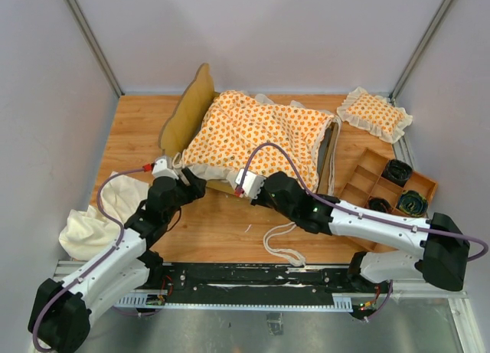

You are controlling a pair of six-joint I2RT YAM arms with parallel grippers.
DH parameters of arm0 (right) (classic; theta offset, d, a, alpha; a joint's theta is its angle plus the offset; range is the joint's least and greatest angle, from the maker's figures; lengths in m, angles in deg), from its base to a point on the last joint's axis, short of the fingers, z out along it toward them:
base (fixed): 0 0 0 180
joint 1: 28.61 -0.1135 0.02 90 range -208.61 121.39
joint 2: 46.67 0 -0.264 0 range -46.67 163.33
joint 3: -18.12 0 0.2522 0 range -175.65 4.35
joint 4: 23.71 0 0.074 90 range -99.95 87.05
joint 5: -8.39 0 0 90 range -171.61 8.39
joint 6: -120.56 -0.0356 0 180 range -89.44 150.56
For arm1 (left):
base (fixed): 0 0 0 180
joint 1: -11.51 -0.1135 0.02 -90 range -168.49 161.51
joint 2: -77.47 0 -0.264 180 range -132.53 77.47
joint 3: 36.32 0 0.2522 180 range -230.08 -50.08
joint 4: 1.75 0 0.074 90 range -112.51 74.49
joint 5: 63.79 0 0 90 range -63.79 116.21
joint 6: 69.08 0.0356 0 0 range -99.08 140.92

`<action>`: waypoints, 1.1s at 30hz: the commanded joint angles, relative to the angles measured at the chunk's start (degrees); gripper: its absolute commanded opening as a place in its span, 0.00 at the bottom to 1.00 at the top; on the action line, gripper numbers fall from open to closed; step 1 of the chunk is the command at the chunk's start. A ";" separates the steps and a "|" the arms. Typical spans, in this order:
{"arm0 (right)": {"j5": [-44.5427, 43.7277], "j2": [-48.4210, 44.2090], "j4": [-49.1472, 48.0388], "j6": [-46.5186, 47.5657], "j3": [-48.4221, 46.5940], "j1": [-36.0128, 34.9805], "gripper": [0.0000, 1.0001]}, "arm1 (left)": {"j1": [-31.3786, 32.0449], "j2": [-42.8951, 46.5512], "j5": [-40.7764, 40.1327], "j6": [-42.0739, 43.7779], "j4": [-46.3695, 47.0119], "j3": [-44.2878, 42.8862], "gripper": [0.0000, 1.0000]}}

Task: Set up the pet bed
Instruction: Cross the ropes over the mattress.

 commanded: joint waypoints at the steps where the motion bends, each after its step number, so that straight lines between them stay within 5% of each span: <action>1: -0.69 -2.74 -1.92 -4.16 0.83 1.03 0.00 | -0.03 -0.99 -4.80 0.18 6.35 0.92 0.76; 5: -0.61 -4.96 -2.11 -5.33 1.93 1.44 0.00 | -0.02 -2.56 -6.83 2.28 7.60 0.02 0.63; 13: 0.06 -9.40 -2.20 -7.48 4.45 2.40 0.00 | -0.09 -2.92 -10.29 6.54 5.78 -3.31 0.02; 33: 2.69 -18.07 -1.80 -12.45 7.81 7.10 0.00 | -3.65 -2.91 -6.13 9.73 -7.90 -12.87 0.00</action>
